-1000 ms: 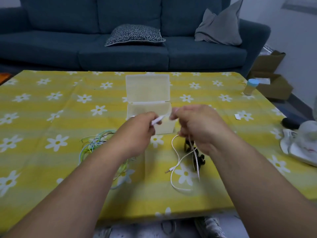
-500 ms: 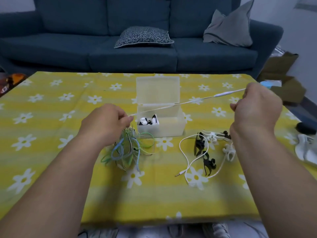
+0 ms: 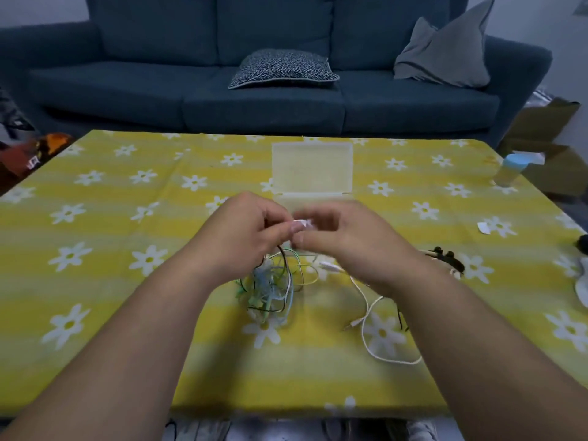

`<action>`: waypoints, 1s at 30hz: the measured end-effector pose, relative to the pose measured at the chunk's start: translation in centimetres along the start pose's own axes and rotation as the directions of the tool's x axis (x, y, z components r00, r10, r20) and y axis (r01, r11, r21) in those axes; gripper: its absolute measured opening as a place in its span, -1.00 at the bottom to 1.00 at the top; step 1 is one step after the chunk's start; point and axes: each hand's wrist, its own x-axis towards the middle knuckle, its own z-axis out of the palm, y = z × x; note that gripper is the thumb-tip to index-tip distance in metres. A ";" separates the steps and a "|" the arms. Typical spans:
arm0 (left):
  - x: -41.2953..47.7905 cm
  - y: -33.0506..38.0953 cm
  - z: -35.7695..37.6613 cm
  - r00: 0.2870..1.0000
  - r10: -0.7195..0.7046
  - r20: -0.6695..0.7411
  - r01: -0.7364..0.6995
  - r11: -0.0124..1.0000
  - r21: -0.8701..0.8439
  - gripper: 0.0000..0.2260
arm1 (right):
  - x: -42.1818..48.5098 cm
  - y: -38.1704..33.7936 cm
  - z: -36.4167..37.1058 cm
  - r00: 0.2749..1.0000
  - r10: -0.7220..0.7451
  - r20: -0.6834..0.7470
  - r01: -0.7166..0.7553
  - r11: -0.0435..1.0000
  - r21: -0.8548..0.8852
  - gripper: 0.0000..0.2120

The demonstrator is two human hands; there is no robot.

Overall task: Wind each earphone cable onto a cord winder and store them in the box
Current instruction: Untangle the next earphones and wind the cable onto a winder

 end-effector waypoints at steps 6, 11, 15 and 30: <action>-0.5 -1.4 0.0 0.979 -0.135 0.152 0.128 0.990 0.054 -0.91 | 0.3 -0.8 0.2 0.984 0.028 -0.175 -0.024 0.999 0.028 -0.81; -0.6 -2.6 -1.3 0.977 -0.202 0.075 0.187 0.968 0.166 -0.90 | 0.4 -1.9 -0.9 0.952 0.054 -0.302 0.105 0.866 0.488 -0.83; -1.1 -2.8 -2.8 0.972 -0.225 0.060 0.229 0.972 -0.050 -0.83 | 1.0 -1.3 -2.1 0.886 0.257 -0.385 0.090 0.721 0.687 -0.72; -0.6 -0.1 -1.4 0.932 -0.360 0.027 0.322 0.793 -0.517 -0.71 | 0.7 -0.6 0.9 0.966 0.223 -0.133 -0.159 0.913 0.376 -0.72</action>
